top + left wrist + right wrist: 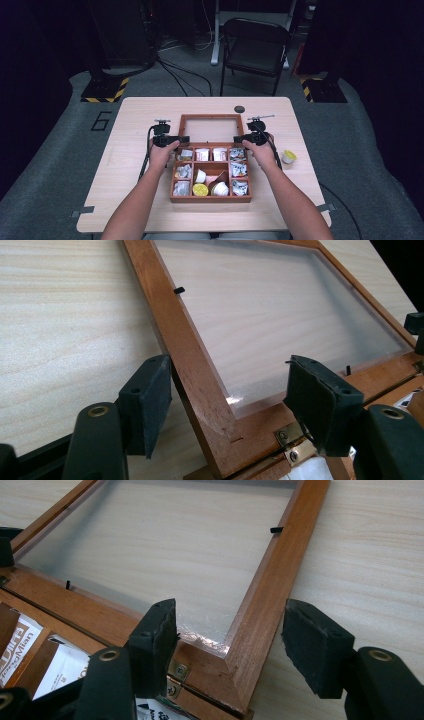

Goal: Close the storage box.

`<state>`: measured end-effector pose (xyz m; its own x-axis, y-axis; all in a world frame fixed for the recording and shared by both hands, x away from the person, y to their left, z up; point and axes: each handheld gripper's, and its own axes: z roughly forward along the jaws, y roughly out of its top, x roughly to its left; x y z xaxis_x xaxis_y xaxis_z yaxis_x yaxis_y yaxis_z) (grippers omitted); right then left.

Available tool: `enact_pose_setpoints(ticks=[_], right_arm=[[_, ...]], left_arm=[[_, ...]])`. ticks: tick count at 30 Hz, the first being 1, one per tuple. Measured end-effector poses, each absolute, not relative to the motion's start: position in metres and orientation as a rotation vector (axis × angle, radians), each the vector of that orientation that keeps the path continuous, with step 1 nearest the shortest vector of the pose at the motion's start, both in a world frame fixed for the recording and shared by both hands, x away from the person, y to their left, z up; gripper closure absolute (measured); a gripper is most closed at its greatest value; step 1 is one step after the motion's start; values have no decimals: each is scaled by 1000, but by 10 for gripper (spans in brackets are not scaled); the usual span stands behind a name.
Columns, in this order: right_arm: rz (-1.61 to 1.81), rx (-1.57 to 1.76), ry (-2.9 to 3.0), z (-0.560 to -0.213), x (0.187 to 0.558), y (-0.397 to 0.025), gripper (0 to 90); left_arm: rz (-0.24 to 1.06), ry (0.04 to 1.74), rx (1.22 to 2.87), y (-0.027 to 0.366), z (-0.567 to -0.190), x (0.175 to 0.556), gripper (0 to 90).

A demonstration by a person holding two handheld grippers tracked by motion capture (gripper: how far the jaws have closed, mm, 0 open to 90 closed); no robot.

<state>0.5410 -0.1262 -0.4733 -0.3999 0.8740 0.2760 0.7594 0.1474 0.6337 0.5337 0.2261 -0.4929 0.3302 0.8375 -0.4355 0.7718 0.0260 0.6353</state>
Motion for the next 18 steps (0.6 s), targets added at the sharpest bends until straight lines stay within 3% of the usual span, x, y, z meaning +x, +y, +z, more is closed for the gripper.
enact_pose_setpoints(ticks=[18], right_arm=[[1067,1634,2269,-478,547,-123,355]], left_arm=[[83,1455,1745,225,-498,537,322]])
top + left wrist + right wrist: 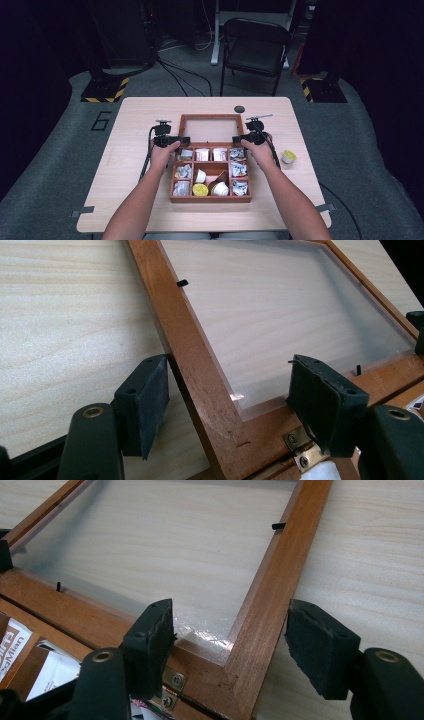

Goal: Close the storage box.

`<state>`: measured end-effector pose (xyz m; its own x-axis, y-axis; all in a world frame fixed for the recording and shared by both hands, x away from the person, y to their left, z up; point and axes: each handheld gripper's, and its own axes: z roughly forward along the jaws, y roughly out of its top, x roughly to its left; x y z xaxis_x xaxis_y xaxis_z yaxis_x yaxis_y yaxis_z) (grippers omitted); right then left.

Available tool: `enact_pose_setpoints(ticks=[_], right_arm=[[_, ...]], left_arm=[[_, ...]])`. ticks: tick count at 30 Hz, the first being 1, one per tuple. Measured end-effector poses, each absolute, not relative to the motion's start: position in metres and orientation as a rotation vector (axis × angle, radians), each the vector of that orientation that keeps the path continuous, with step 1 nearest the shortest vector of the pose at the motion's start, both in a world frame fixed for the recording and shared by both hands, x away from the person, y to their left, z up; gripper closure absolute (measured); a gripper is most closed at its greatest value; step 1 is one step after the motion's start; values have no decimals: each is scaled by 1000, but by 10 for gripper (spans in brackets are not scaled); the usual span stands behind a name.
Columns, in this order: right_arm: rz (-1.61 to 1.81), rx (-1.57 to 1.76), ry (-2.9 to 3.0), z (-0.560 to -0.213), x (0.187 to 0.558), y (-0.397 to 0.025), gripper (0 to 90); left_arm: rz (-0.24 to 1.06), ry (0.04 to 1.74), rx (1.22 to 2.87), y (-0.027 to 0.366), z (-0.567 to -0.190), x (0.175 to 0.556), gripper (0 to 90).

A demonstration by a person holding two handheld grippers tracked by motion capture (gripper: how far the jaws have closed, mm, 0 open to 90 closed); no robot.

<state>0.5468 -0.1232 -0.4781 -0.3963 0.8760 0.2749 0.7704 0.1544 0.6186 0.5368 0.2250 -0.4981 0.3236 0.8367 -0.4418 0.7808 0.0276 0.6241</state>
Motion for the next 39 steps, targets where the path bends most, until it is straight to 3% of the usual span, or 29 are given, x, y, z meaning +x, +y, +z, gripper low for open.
enact_pose_setpoints(ticks=[39], right_arm=[[1106,1722,2275,-487,560,-124,273]], left_arm=[[0,1458,1704,221,-506,544,257]])
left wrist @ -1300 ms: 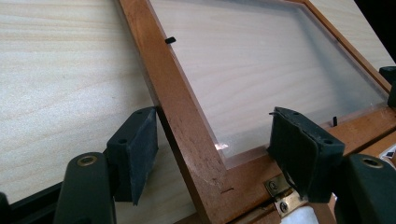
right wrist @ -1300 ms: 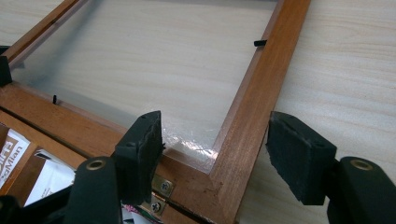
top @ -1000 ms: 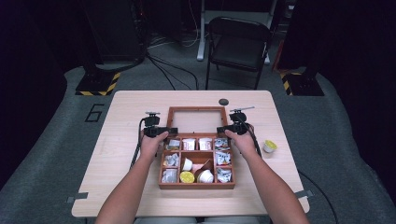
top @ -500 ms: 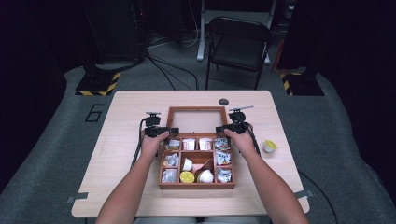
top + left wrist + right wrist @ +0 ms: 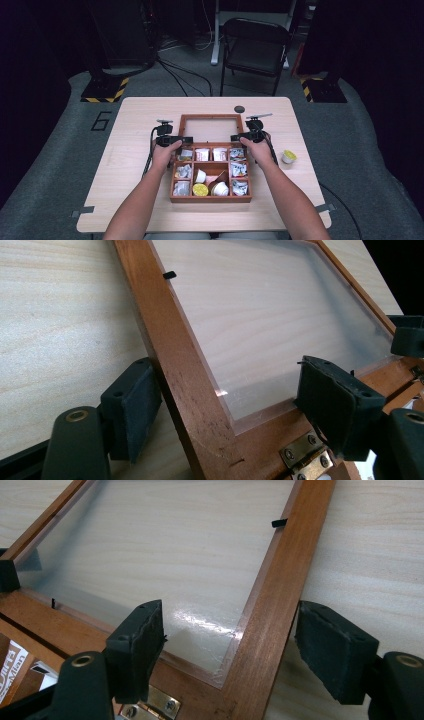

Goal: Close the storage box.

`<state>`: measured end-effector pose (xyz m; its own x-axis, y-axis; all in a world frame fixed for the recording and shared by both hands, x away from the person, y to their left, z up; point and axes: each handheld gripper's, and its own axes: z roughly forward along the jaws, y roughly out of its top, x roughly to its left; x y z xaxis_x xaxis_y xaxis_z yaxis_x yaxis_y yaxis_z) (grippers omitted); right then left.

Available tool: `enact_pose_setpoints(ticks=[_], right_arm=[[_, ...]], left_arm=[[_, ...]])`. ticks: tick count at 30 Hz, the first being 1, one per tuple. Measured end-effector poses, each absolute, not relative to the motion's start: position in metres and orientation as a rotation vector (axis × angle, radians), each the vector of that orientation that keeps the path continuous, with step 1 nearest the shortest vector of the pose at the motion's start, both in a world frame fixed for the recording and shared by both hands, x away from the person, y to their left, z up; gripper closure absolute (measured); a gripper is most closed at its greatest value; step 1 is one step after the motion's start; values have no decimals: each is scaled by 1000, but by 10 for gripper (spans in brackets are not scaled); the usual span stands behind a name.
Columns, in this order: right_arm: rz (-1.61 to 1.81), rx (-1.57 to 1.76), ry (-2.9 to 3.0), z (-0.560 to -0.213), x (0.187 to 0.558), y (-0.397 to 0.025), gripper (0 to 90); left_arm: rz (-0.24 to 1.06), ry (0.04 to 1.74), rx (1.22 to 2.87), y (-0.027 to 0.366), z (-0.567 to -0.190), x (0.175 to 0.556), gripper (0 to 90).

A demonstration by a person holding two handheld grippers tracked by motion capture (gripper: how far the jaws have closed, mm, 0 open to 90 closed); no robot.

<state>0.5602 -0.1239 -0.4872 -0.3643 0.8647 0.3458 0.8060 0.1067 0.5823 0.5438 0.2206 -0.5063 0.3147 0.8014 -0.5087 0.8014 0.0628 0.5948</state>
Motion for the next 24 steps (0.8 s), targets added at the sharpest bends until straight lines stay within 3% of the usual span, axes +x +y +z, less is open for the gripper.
enact_pose_setpoints(ticks=[24], right_arm=[[1153,1780,2269,-492,565,-124,255]], left_arm=[[-36,1446,1693,220,-510,547,241]])
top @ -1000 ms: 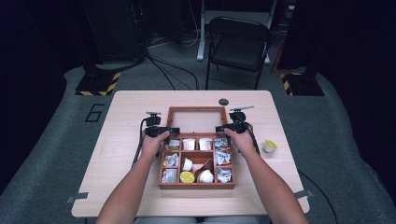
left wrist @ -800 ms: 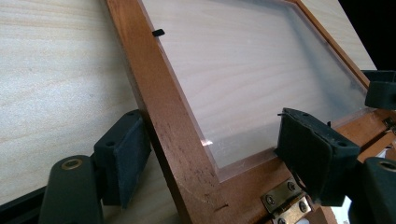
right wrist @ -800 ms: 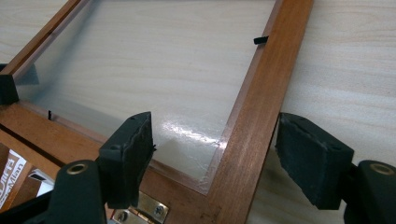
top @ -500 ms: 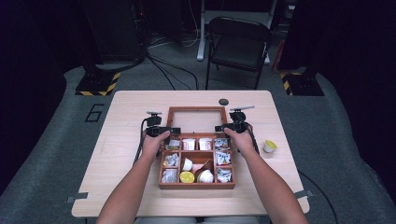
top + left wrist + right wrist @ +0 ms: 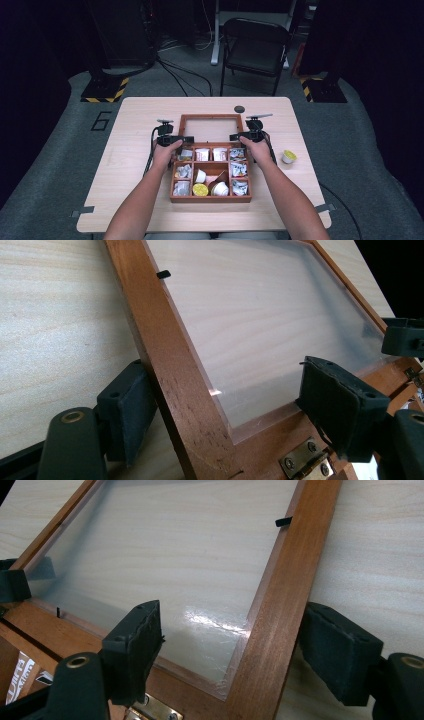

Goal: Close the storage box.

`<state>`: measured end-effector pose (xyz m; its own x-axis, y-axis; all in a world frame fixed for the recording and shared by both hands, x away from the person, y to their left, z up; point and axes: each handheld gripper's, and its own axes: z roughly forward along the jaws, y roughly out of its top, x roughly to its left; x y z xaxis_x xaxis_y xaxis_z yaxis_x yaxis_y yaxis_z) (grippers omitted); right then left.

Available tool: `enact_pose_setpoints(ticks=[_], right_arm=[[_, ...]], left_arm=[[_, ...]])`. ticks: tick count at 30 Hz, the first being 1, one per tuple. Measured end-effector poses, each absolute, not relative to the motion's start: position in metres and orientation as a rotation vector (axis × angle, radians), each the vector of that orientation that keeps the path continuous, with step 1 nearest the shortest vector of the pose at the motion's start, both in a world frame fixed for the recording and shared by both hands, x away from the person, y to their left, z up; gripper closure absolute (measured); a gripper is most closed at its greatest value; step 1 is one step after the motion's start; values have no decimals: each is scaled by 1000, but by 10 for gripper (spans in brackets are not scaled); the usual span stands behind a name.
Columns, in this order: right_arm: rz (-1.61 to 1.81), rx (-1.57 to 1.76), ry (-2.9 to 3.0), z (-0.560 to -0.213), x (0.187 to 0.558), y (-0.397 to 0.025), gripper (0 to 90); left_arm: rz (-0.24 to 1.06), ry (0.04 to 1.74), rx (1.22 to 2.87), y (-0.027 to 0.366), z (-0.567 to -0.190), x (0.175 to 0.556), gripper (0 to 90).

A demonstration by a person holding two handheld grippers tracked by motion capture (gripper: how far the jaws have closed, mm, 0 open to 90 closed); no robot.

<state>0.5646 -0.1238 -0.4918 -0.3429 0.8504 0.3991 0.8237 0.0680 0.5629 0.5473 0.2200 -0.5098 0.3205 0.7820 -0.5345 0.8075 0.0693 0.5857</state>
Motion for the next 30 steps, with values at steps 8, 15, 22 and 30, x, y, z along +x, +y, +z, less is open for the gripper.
enact_pose_setpoints(ticks=[8,15,22,30], right_arm=[[1162,1800,2259,-492,565,-124,260],[1180,1788,2234,-488,564,-125,292],[1209,1774,2206,-481,562,-125,308],[1234,1710,2176,-471,556,-126,326]], left_arm=[[-32,1444,1691,220,-510,547,242],[-12,1432,1681,222,-506,547,284],[1,1421,1654,224,-502,545,307],[37,1374,1660,225,-493,542,308]])
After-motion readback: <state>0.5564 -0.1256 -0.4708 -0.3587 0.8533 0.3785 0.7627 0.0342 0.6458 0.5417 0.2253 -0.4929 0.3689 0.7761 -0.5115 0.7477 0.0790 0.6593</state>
